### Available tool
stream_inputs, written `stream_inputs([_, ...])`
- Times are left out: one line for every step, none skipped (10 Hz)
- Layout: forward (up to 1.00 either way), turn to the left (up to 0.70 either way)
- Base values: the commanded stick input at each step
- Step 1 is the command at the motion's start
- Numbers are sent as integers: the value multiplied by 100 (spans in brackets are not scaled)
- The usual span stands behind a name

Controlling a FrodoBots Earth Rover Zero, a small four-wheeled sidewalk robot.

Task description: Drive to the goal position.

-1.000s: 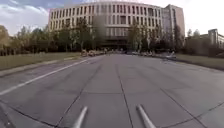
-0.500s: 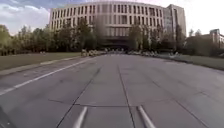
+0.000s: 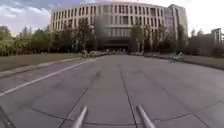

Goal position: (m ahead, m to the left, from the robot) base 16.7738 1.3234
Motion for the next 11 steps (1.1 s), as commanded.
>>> stream_inputs([70,-14])
stream_inputs([70,-14])
stream_inputs([70,-14])
stream_inputs([70,-14])
stream_inputs([70,-6])
stream_inputs([70,0])
stream_inputs([70,0])
stream_inputs([70,0])
stream_inputs([70,0])
stream_inputs([70,0])
stream_inputs([70,0])
